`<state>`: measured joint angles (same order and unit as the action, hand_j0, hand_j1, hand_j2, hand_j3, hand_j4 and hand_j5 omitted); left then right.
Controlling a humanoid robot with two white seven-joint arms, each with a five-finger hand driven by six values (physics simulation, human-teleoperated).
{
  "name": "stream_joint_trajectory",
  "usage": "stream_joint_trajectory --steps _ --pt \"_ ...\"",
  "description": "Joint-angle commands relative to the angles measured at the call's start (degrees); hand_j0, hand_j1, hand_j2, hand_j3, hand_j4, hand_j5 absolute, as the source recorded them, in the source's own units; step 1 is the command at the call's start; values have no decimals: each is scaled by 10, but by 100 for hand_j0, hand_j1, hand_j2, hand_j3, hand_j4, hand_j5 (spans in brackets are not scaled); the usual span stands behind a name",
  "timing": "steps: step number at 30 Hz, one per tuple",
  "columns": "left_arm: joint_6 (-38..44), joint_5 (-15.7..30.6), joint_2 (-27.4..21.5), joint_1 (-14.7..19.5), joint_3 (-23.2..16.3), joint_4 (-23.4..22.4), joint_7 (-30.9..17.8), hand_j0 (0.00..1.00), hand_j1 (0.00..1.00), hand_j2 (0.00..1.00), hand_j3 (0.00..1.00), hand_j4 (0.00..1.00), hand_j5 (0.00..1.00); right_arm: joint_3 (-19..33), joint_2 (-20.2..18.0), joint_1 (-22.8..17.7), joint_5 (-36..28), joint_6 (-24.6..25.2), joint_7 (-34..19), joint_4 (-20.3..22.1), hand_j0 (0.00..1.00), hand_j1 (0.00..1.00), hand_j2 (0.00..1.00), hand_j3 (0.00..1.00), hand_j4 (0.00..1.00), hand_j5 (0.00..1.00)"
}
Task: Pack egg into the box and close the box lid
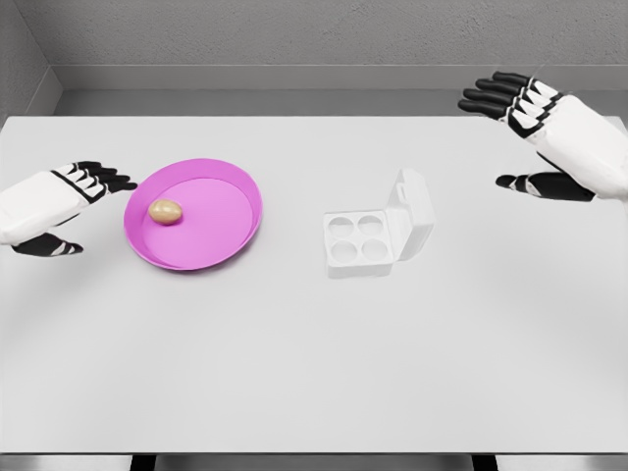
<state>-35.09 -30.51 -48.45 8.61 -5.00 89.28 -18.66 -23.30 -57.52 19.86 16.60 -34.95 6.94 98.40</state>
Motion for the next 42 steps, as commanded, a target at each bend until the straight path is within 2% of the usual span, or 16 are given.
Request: stream_joint_trajectory --steps 1,5,7,11,15,17,19,20,23,25,27,30,34,36,40,42 --pt "1 4 -1 0 1 0 0 100 100 100 100 100 100 -8 -12 0 -3 0 0 3 100 100 100 100 100 100" --pt "1 4 -1 0 1 1 0 100 100 100 100 100 100 -6 -20 0 -3 0 0 0 100 100 100 100 100 100" --pt "1 4 -1 0 1 1 0 100 100 100 100 100 100 -5 -51 1 9 0 -2 -2 100 100 100 100 100 100" --pt "1 2 -1 1 1 -2 0 100 100 100 100 100 100 -3 -66 25 9 0 -200 -44 100 100 100 100 100 100" --pt "1 1 35 15 -4 -16 0 100 100 100 100 100 100 -2 -42 36 26 0 -235 -67 100 100 100 100 100 100" --pt "1 5 43 16 -7 4 -29 100 100 100 100 100 100 -6 -23 36 40 0 -236 -66 100 100 100 100 100 100" --pt "1 82 45 35 -8 63 -163 100 100 100 100 100 100 -8 -11 36 40 0 -236 -73 100 100 100 100 100 100" --pt "37 92 50 42 -8 112 -163 100 100 100 100 100 100 -7 -11 36 40 0 -253 -77 100 100 100 100 100 100" --pt "168 89 55 98 -9 138 -163 100 100 100 100 100 100 -5 17 47 40 0 -307 -97 100 100 100 100 100 100" --pt "245 87 82 134 -33 129 -163 100 100 100 100 100 100 -5 26 47 42 0 -308 -104 100 100 100 100 100 100" --pt "284 95 83 202 -145 71 -163 100 100 100 100 100 100 -6 48 60 50 0 -311 -126 100 100 100 100 100 100" --pt "283 154 73 215 -206 42 -163 100 100 100 100 100 100 -7 58 64 60 0 -312 -166 100 100 100 100 100 100" --pt "290 160 74 244 -272 14 -163 100 100 100 100 100 100 -6 57 64 61 0 -311 -184 100 100 100 100 100 100" --pt "291 210 69 247 -273 13 -163 95 95 95 95 95 95 -6 60 64 61 0 -311 -184 100 100 100 100 100 100" --pt "291 209 69 242 -274 0 -163 78 78 78 78 78 78 -7 70 64 61 0 -311 -187 100 100 100 100 100 100" --pt "292 204 67 241 -272 -3 -163 76 76 76 76 76 76 -6 71 64 61 0 -311 -188 100 100 100 100 100 100"
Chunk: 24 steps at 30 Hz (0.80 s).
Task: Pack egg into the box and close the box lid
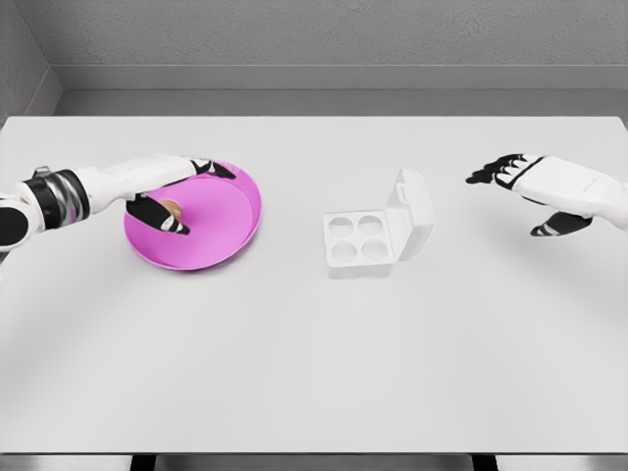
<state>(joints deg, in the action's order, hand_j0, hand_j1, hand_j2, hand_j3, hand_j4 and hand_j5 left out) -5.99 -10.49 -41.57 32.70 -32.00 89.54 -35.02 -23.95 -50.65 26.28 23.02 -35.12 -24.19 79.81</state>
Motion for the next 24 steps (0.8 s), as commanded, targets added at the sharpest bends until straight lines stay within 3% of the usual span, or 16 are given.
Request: stream_joint_trajectory --steps 1,4,7,12,24 --pt "2 -8 -3 0 -1 -8 0 76 76 76 76 76 76 0 2 0 -3 1 0 -5 100 100 100 100 100 100" --pt "2 -80 -2 -1 2 -4 0 75 75 75 75 75 75 0 8 1 -3 1 0 -11 100 100 100 100 100 100" --pt "1 -104 -3 -3 2 -2 0 78 78 78 78 78 78 0 9 1 -3 1 0 -12 100 100 100 100 100 100" --pt "-2 -199 -3 -6 2 3 0 81 81 81 81 81 81 -1 34 1 11 1 0 -13 100 100 100 100 100 100" --pt "-6 -236 -4 -15 8 -1 0 80 80 80 80 80 80 -2 34 1 16 1 -1 -22 100 100 100 100 100 100"
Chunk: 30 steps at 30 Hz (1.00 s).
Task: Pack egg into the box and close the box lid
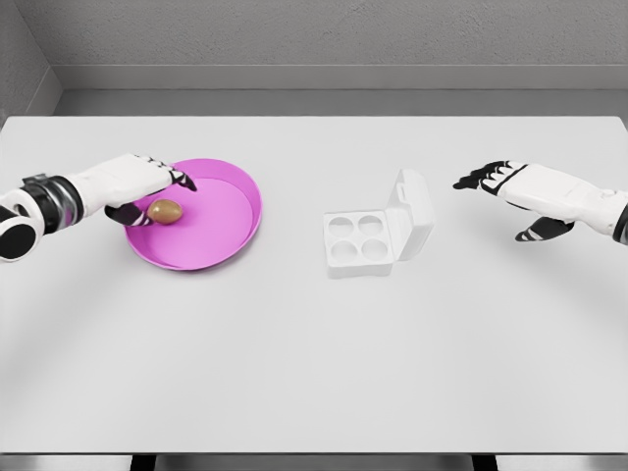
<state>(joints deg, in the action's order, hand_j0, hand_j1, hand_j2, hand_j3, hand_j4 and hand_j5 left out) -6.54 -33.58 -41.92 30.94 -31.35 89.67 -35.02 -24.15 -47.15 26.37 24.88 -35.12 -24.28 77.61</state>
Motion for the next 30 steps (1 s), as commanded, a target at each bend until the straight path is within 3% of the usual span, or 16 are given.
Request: stream_joint_trajectory --steps 1,5,30 --pt "0 -9 0 0 1 -2 0 80 80 80 80 80 80 0 0 0 -3 1 0 0 100 100 100 100 100 100" --pt "1 -39 1 -2 1 -20 0 80 80 80 80 80 80 1 11 0 0 1 -20 -5 100 100 100 100 100 100" --pt "0 -56 15 -1 -2 -30 0 78 78 78 78 78 78 2 11 4 -1 1 -21 -6 100 100 100 100 100 100"
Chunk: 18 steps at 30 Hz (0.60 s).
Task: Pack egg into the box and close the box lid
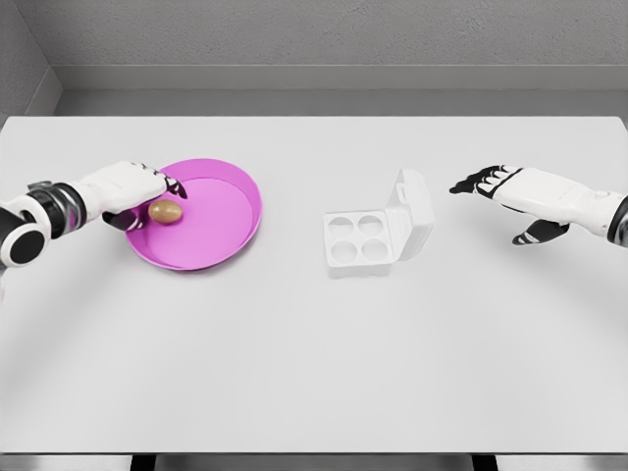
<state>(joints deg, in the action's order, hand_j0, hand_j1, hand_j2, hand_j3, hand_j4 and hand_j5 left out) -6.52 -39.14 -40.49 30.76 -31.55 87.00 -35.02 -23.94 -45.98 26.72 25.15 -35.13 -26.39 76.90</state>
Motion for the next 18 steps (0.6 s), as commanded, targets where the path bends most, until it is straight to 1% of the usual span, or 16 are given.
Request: stream_joint_trajectory --steps 1,3,5,18 --pt "0 -1 1 0 0 -5 0 78 78 78 78 78 78 0 -1 0 -4 1 0 0 100 100 100 100 100 100" --pt "0 -1 7 1 0 -11 0 78 78 78 78 78 78 0 -1 0 -4 1 0 1 100 100 100 100 100 100" --pt "0 -13 15 1 3 -17 0 78 78 78 78 78 78 0 -1 0 -4 1 0 0 100 100 100 100 100 100" --pt "0 -20 23 2 2 -18 0 76 76 76 76 76 76 0 -1 0 -4 1 0 3 100 100 100 100 100 100"
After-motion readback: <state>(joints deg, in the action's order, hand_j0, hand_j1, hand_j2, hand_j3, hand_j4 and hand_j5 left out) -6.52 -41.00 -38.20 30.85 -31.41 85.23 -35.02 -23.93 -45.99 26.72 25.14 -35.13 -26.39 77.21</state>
